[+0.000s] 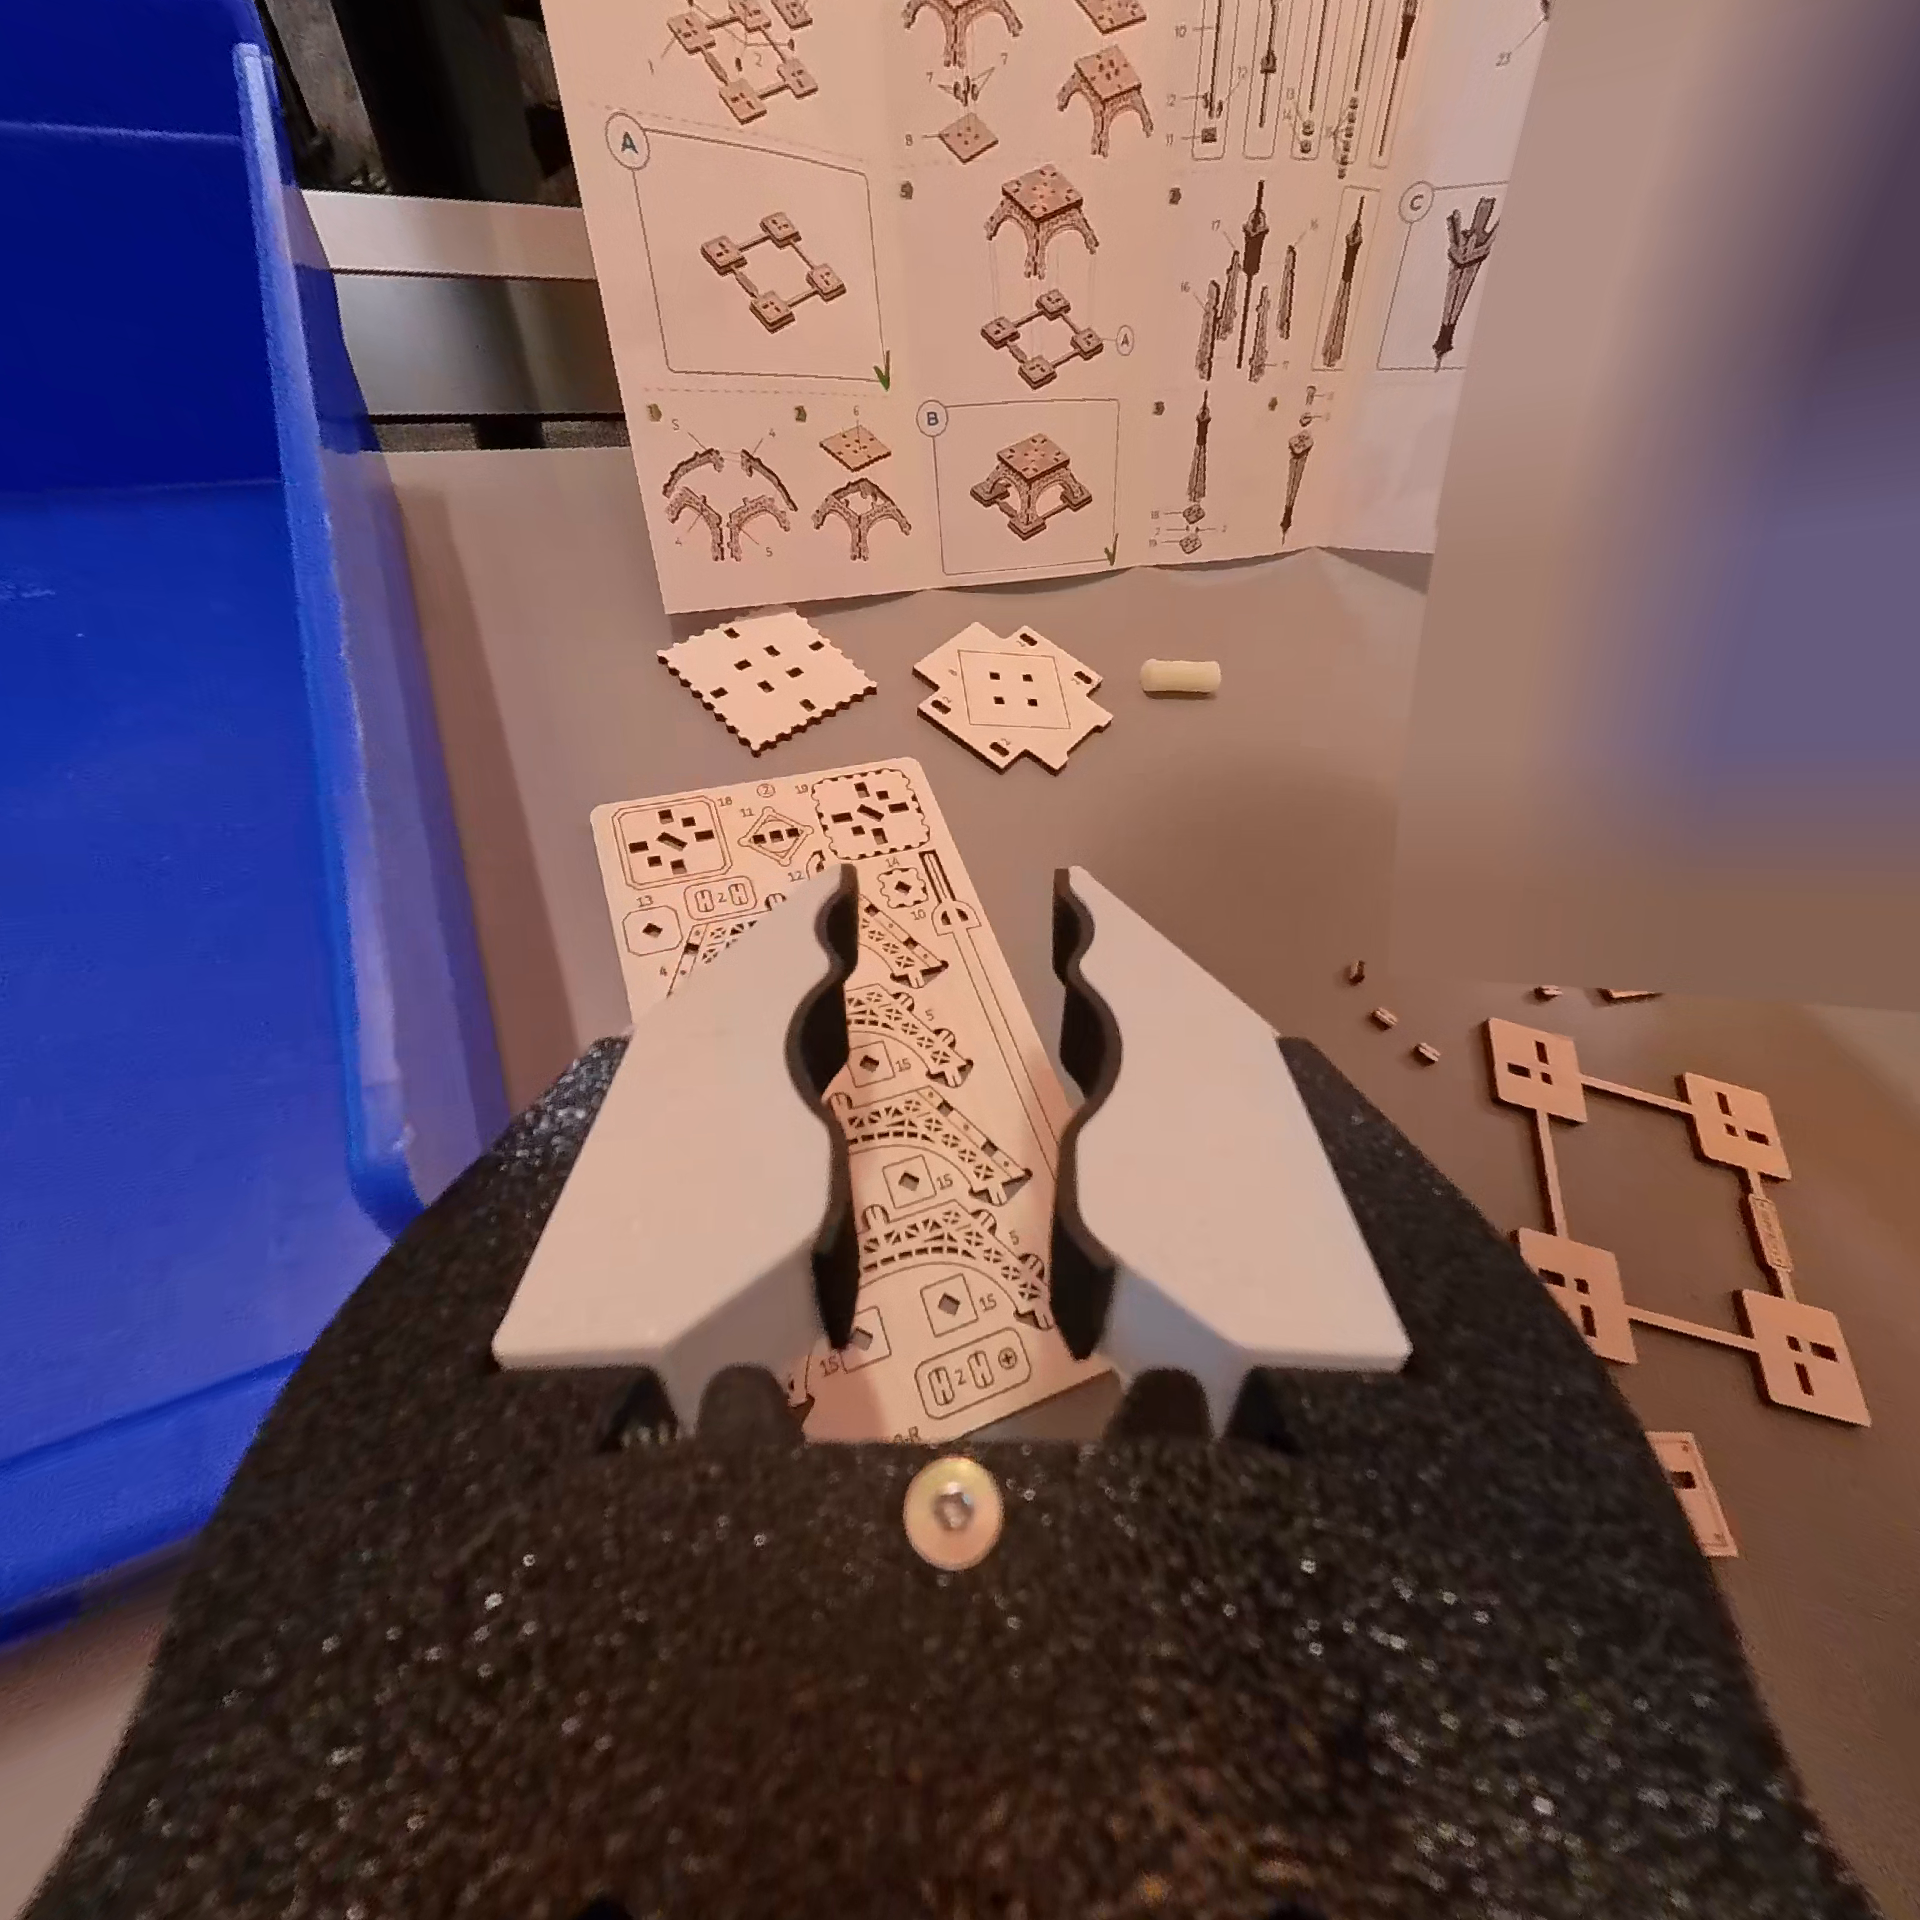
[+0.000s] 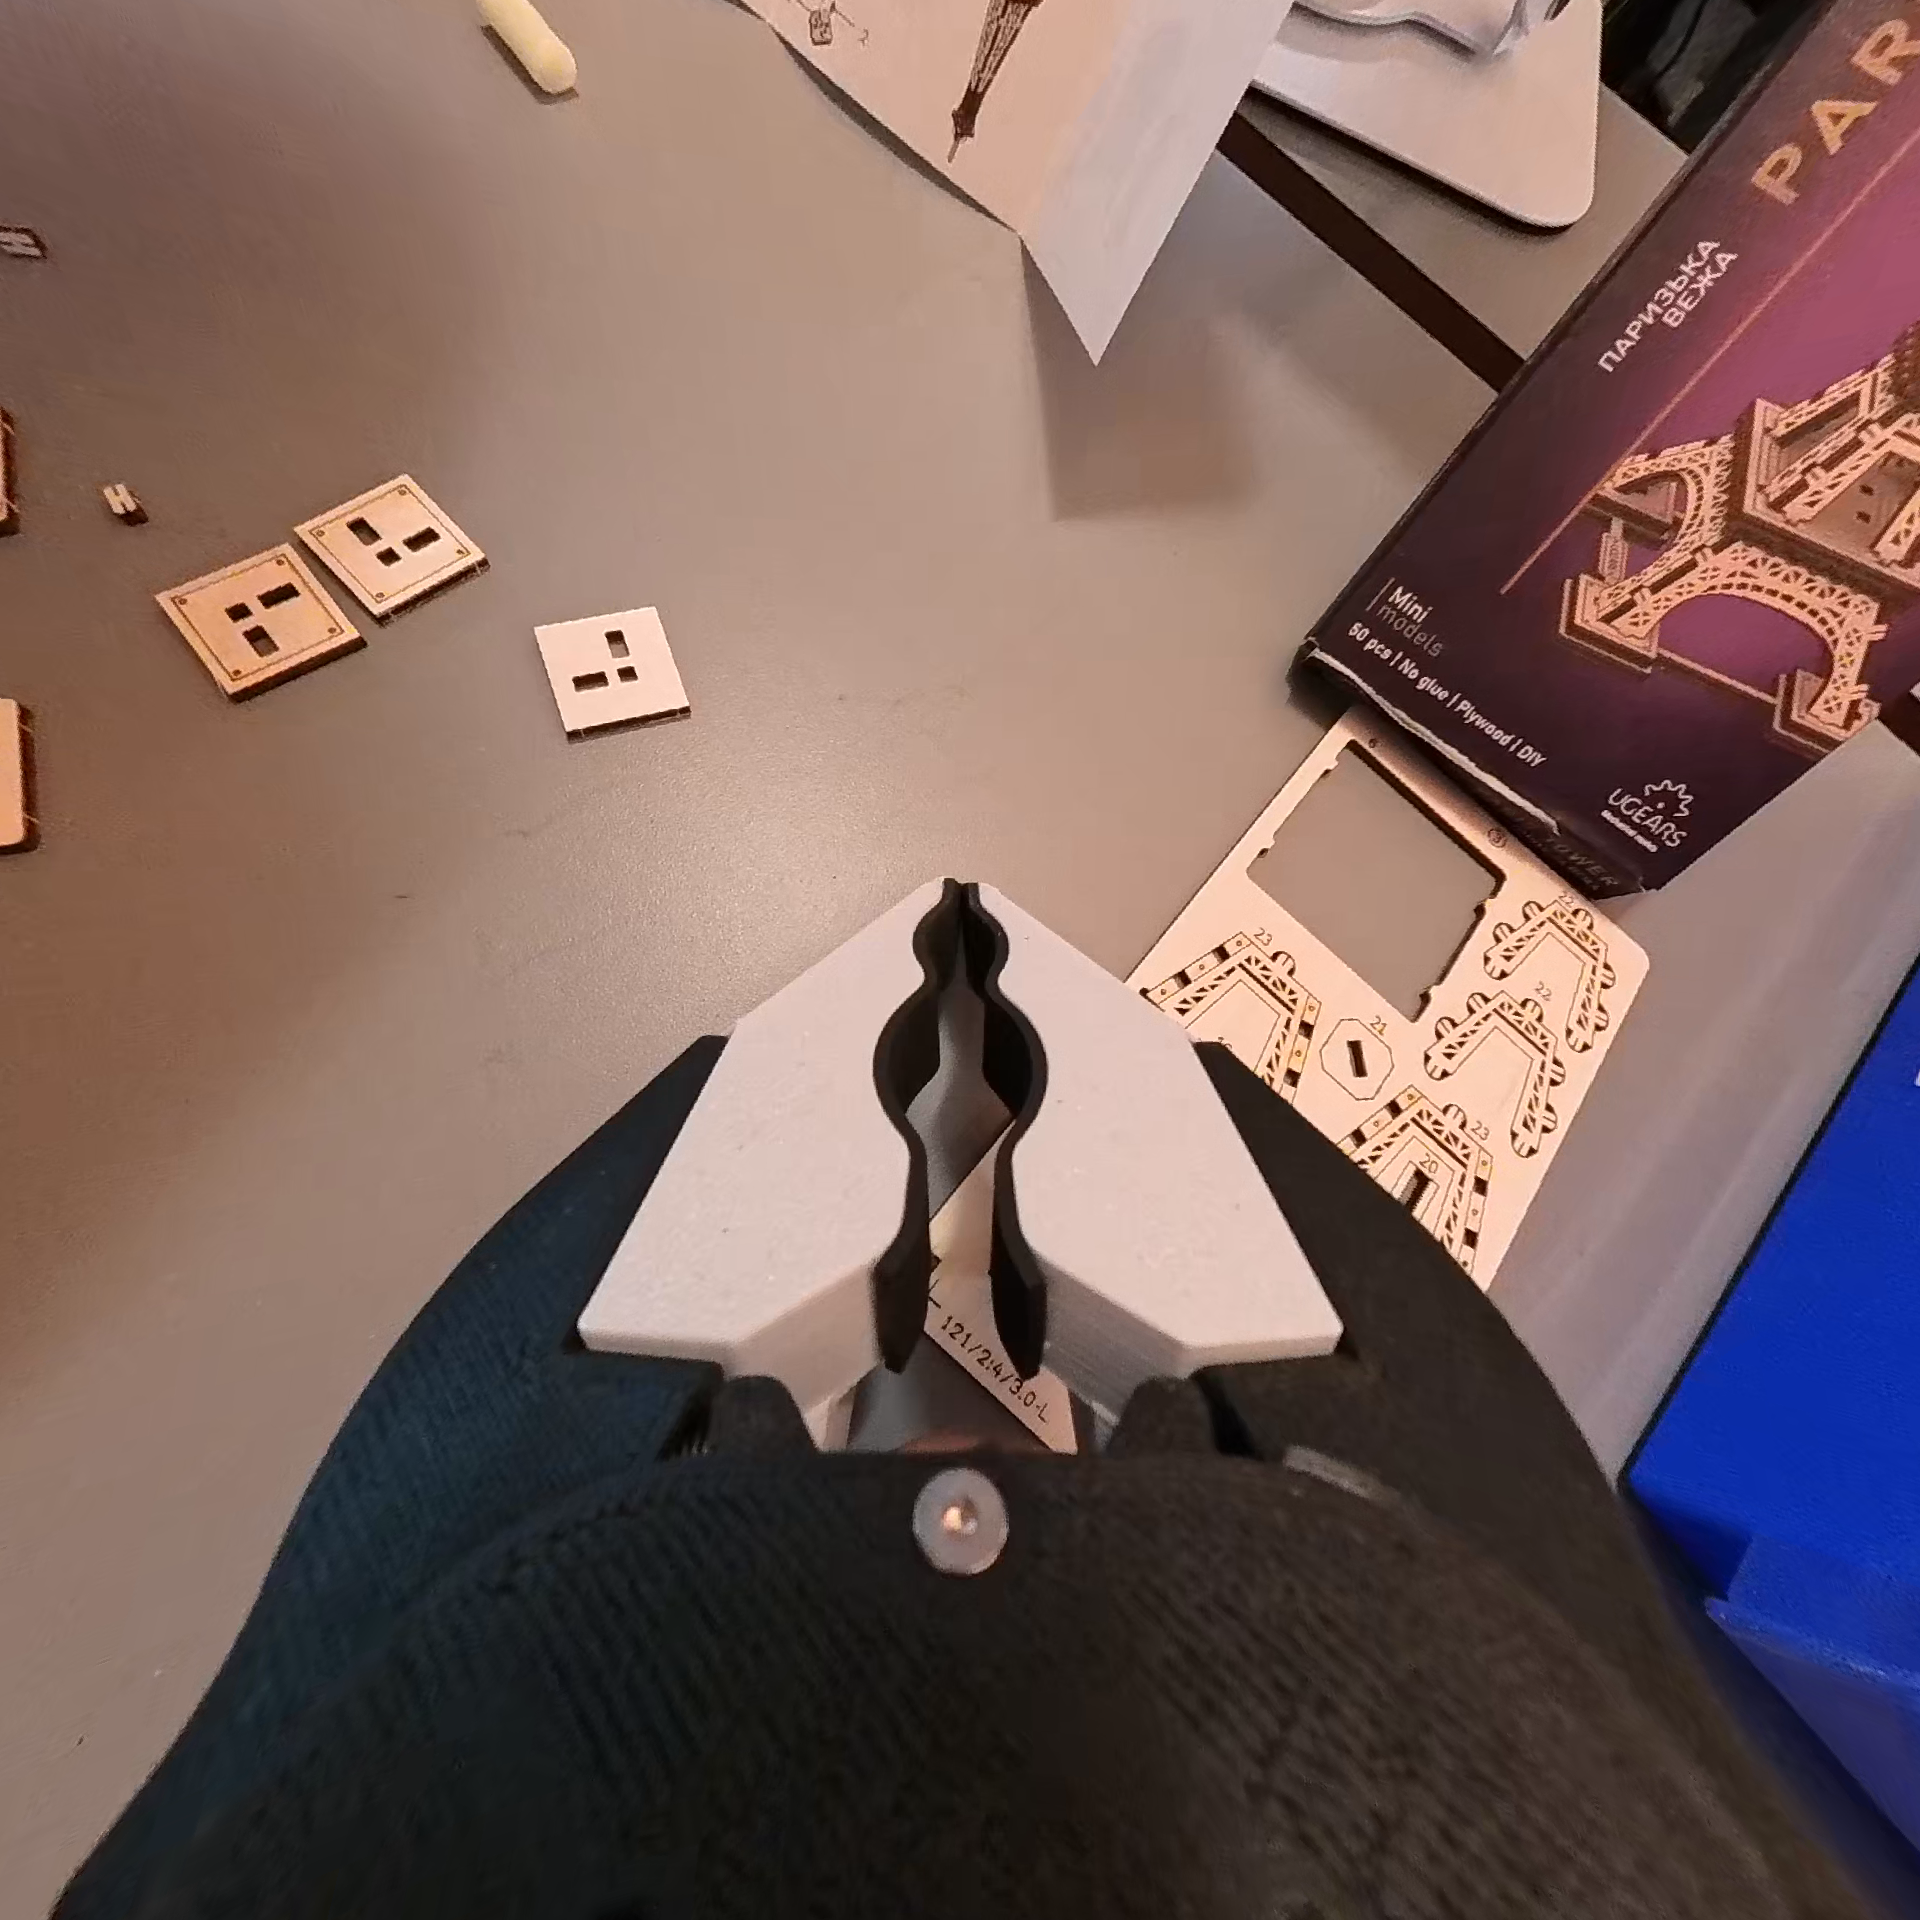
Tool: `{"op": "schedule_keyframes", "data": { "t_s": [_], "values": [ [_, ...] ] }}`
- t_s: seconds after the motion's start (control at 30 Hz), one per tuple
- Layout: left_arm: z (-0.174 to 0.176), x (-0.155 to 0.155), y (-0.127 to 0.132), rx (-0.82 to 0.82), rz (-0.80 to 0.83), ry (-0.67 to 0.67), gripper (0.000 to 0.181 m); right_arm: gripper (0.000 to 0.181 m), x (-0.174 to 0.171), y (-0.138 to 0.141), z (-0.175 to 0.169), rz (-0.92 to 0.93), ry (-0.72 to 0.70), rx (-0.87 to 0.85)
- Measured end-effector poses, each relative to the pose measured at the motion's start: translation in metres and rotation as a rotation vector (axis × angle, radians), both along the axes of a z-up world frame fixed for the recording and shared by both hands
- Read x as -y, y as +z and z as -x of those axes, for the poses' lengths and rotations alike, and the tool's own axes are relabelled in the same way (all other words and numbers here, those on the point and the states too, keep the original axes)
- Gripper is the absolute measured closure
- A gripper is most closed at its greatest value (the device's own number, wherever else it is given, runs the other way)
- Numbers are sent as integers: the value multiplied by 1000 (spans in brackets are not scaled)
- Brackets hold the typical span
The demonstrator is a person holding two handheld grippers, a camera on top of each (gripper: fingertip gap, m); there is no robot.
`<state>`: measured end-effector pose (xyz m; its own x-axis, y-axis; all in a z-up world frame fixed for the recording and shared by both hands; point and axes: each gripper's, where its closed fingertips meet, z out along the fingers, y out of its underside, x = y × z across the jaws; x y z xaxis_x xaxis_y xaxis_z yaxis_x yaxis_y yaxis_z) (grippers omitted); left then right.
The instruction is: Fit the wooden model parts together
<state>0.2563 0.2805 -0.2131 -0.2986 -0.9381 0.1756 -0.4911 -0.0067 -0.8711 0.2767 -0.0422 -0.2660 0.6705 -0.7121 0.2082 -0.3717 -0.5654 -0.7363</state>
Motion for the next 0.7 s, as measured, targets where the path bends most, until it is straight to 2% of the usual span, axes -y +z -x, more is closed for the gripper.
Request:
{"op": "schedule_keyframes", "data": {
  "t_s": [0.7],
  "values": [
    [1,5,2,7,12,-20,149,181,0,0,0,4,1,5]
  ]
}}
